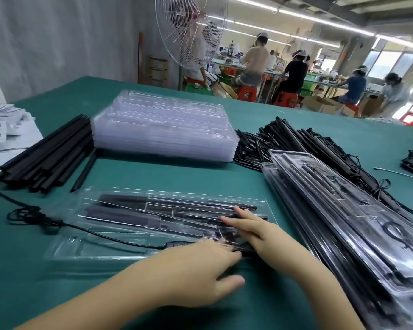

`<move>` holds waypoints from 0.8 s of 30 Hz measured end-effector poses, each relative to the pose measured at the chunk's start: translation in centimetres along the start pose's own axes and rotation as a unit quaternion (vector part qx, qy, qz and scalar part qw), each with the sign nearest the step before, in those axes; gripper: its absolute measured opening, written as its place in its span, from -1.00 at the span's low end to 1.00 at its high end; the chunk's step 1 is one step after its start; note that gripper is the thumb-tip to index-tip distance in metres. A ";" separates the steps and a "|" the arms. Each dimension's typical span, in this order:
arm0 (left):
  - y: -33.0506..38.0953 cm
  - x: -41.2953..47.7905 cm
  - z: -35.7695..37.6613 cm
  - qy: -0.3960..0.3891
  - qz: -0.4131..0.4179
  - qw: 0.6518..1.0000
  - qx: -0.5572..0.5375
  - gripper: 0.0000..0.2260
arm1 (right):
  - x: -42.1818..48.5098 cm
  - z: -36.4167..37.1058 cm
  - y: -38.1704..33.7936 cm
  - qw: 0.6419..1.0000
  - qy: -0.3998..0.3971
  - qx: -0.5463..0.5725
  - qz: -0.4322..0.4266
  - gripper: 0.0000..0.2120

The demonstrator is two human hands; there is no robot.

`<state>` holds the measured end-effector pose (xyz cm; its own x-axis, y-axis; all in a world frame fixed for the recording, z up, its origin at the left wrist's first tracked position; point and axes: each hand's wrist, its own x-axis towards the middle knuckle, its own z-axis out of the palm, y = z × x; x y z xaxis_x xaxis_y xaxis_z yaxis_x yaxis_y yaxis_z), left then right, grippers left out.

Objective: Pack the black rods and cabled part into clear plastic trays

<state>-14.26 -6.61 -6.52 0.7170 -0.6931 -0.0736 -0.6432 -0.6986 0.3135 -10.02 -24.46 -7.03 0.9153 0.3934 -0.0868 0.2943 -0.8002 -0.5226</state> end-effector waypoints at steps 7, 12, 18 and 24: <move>-0.7 -2.7 1.1 0.105 0.021 0.994 0.025 -0.64 | -0.1 1.2 0.4 0.999 0.029 -0.013 -0.017 -0.56; -0.4 -4.0 1.0 0.172 0.019 0.981 0.083 -0.71 | -0.6 2.1 0.5 0.992 0.058 -0.104 -0.029 -0.41; -1.2 -4.2 -0.2 0.276 -0.024 0.960 0.028 -0.74 | -0.7 2.4 0.4 0.985 0.075 -0.152 -0.030 -0.35; -4.7 -3.6 2.0 0.041 -0.205 0.972 0.103 -0.40 | -1.1 2.4 0.7 0.977 0.106 -0.181 0.020 -0.43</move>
<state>-14.38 -1.23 -9.61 0.9384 -0.3375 -0.0734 -0.3322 -0.9401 0.0759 -11.48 -24.33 -9.30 0.9531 0.2866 0.0974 0.3003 -0.9358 -0.1845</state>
